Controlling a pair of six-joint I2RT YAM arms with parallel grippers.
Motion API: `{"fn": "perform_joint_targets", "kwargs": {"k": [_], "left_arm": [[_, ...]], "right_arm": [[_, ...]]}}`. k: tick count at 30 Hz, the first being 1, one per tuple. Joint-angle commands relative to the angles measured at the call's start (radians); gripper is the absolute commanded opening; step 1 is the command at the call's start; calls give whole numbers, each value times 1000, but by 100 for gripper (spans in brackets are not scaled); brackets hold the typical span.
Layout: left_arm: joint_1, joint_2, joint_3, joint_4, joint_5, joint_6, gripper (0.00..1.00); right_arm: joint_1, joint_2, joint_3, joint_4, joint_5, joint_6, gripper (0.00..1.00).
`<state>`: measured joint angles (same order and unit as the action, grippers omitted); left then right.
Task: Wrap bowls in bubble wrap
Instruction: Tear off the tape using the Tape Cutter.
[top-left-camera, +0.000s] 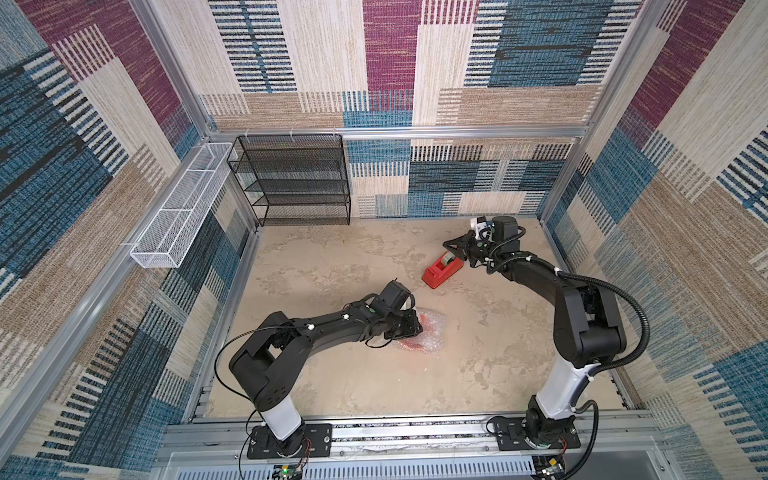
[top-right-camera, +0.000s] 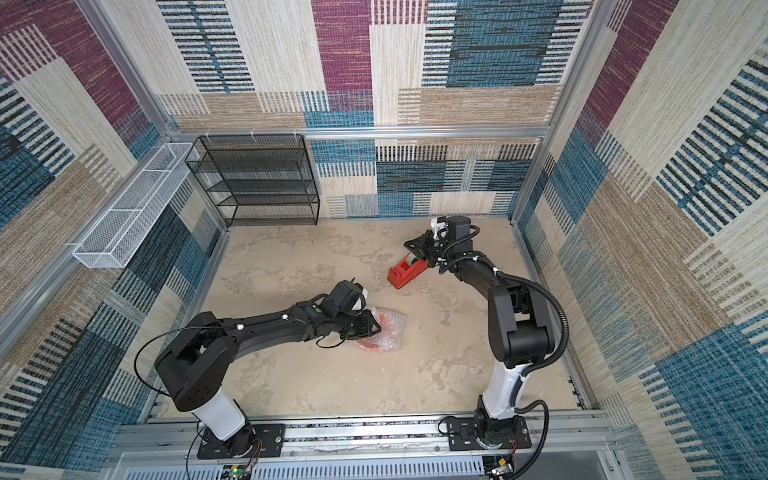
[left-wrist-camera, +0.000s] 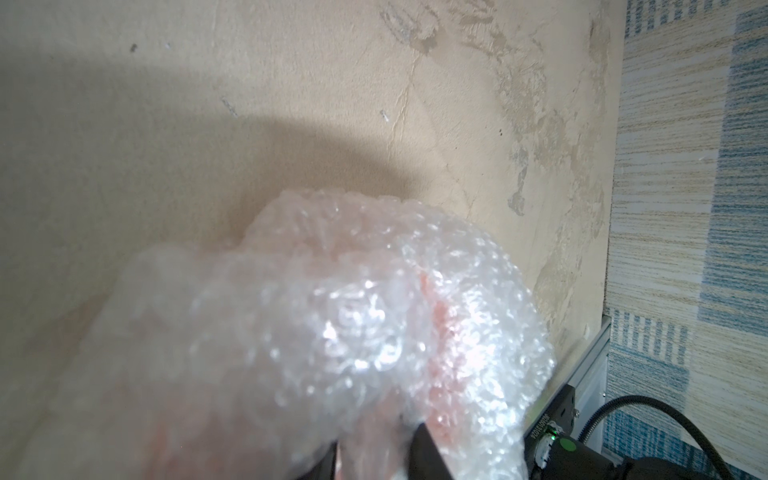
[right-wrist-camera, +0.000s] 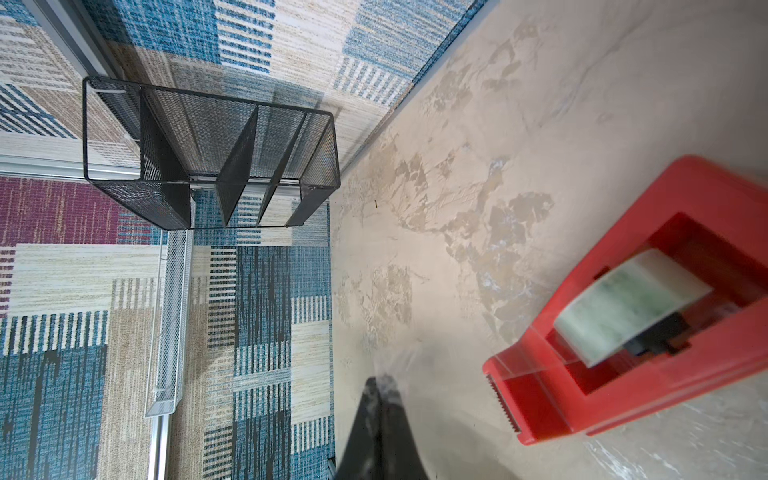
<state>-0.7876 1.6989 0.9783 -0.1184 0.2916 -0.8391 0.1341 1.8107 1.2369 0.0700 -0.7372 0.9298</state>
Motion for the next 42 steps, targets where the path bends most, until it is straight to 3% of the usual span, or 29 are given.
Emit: {"fn": "perform_joint_targets", "kwargs": {"k": [1, 18, 30, 42], "left_arm": [[1, -8, -1, -3, -5, 11, 29], [1, -13, -2, -7, -8, 15, 29], [5, -2, -4, 5, -2, 14, 29], [4, -1, -7, 13, 0, 8, 29]], "right_arm": [[5, -21, 8, 44, -9, -6, 0], [30, -24, -12, 56, -12, -3, 0], [155, -7, -154, 145, -6, 28, 0], [204, 65, -200, 204, -11, 49, 0]]}}
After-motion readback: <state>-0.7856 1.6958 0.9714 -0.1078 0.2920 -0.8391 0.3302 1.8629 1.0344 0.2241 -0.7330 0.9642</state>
